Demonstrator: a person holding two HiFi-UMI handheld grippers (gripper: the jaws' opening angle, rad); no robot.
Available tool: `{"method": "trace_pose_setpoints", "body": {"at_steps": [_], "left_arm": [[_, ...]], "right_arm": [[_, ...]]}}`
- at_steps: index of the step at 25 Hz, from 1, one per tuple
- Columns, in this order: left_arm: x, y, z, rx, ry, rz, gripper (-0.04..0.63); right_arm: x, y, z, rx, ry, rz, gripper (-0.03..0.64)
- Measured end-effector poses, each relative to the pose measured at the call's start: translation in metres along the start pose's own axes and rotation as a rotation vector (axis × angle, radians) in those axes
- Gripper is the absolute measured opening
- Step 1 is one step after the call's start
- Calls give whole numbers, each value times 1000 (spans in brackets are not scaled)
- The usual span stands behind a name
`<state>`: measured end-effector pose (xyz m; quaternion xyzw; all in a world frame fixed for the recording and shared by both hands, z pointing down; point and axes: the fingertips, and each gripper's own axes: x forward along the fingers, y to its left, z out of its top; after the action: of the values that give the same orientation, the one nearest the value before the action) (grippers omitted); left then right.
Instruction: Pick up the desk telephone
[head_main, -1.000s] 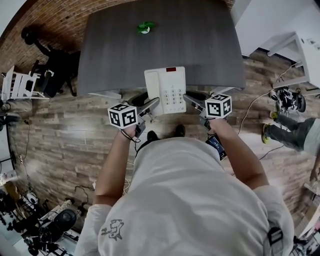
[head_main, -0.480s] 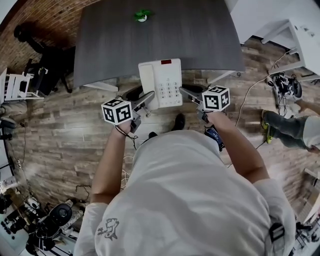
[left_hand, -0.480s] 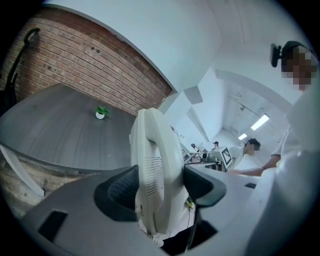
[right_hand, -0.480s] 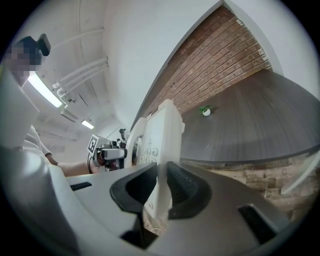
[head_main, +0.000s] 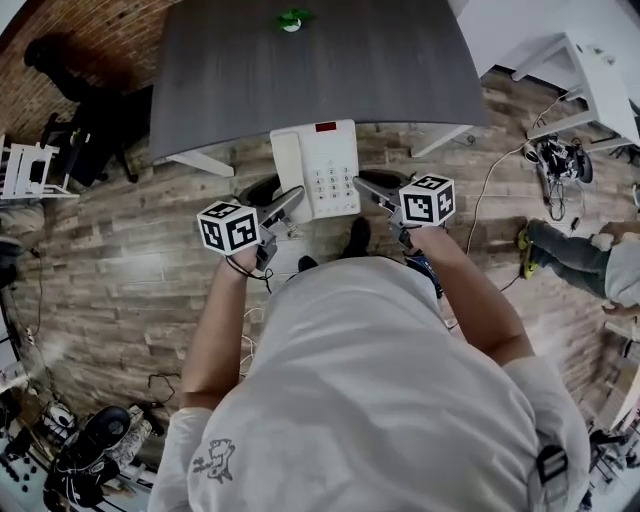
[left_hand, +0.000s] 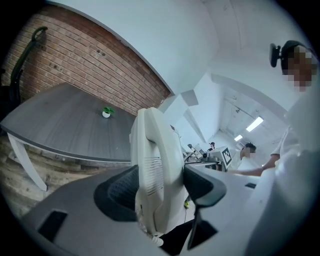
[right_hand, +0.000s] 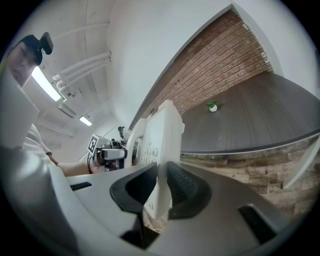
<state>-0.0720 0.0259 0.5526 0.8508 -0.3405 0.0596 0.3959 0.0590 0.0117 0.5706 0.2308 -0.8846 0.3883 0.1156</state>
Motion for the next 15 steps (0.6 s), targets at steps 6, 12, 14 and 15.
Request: {"method": "trace_pose_setpoints", "body": {"at_steps": [6,12,14,15], "left_arm": [[-43,0,-8,8,-6,-9,296],[-77,-6,-20,25,-5,-16,296],[-88,-7,-25,21,-8,-19,296],[-93,-8,-28,21,-8,-21,296]], "right_arm": [[14,39,-16,3,-22,-6,71],[18,73,-33,8,-43,-28,71],[20,83,-40,10,-50,-29,71],[20,88,-43,12,-53,-29,71]]}}
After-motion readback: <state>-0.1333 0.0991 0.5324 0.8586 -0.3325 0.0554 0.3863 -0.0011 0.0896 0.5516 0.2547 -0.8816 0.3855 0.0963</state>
